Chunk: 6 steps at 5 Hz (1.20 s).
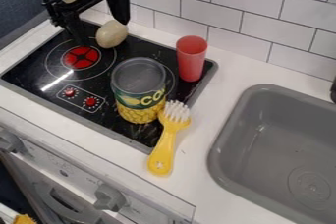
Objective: Move the egg to the bottom left corner of the stove
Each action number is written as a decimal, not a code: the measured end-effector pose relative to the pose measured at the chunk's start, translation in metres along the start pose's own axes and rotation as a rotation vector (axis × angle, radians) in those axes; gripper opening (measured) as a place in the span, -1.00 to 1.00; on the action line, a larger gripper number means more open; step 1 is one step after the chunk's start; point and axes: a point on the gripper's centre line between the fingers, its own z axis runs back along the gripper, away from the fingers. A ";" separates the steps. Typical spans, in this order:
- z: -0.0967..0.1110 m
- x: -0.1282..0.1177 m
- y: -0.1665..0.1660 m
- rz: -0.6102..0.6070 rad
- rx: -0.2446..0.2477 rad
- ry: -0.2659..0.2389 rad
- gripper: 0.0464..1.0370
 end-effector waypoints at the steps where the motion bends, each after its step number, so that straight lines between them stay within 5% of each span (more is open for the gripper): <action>1: -0.009 -0.001 0.003 -0.008 0.030 0.023 0.93; 3: -0.012 0.043 -0.002 -0.187 0.106 0.059 0.92; 4: -0.024 0.076 -0.005 -0.451 0.194 -0.035 0.92; 5: -0.043 0.083 -0.010 -0.698 0.199 -0.010 0.92; 6: -0.046 0.080 -0.021 -0.883 0.129 -0.003 0.92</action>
